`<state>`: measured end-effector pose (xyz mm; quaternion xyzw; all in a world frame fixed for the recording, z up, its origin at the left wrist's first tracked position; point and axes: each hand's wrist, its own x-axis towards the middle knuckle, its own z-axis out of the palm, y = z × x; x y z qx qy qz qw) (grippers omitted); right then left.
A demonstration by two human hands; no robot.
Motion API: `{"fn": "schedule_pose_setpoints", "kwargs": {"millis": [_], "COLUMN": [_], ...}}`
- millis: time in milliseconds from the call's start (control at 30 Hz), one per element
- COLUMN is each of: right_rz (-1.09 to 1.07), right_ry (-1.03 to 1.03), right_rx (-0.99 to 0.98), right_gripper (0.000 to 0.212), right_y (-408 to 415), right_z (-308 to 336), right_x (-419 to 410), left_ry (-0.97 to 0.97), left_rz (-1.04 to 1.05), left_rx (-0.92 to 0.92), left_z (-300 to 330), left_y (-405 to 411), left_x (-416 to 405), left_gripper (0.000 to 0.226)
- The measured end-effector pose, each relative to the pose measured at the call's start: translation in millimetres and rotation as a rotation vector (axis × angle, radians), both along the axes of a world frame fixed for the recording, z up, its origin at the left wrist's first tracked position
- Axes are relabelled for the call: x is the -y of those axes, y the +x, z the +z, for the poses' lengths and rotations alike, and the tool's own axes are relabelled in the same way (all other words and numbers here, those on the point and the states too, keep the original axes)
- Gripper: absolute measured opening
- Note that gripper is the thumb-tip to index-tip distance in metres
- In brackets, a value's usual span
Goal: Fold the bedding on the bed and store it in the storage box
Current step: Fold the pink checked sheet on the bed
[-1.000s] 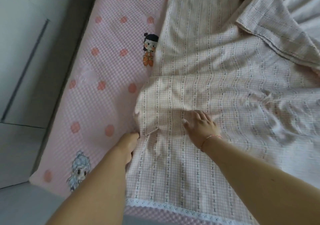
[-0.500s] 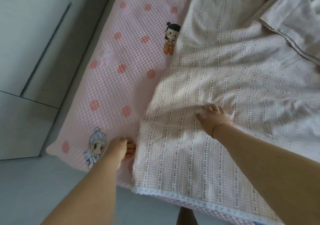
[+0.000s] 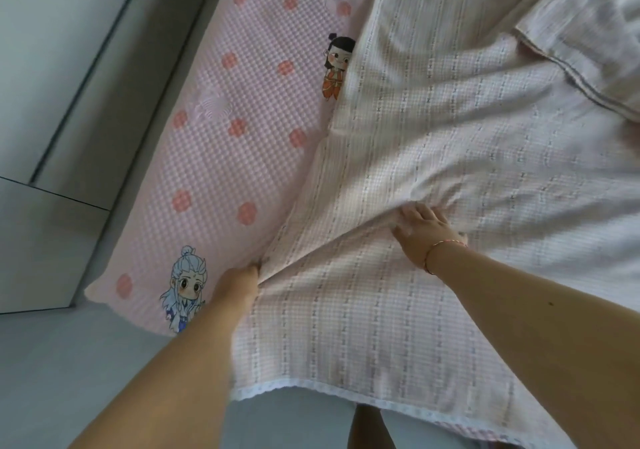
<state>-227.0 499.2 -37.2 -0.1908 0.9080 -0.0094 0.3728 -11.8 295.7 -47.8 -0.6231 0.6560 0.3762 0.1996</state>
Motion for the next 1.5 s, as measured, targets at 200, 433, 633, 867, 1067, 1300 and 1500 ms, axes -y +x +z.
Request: {"fn": "schedule_pose_setpoints", "kwargs": {"millis": [200, 433, 633, 867, 1067, 1300, 1500], "right_rz": [-0.058, -0.155, -0.239, -0.348, -0.414, -0.520, -0.494], "right_ry": [-0.030, -0.267, -0.337, -0.312, -0.233, -0.255, -0.101], "right_rx": [-0.048, -0.274, -0.372, -0.564, -0.394, -0.363, -0.237], "right_gripper": [0.062, 0.047, 0.033, 0.048, 0.069, 0.080, 0.076], "right_y": [-10.2, -36.3, -65.1, -136.2, -164.2, -164.9, -171.2], "right_z": [7.7, 18.6, 15.9, -9.3, -33.4, -34.6, -33.7], "right_x": [5.4, 27.7, 22.5, -2.2, -19.3, -27.9, -33.4], "left_ry": [-0.024, 0.053, 0.185, 0.357, 0.272, -0.204, -0.462], "left_rz": [-0.208, 0.056, 0.313, 0.162, 0.034, -0.045, -0.117], "left_rx": [0.034, -0.305, -0.492, -0.512, -0.566, -0.546, -0.457], "left_z": [15.6, -10.4, -31.5, -8.2, -24.4, -14.5, 13.4], "left_y": [4.1, -110.5, -213.5, -316.6, -351.0, -351.5, -345.8], "left_x": [6.2, 54.8, 84.5, 78.4, 75.5, 110.2, 170.7], "left_gripper": [0.039, 0.076, 0.040, 0.027, 0.027, 0.030, 0.050]}}
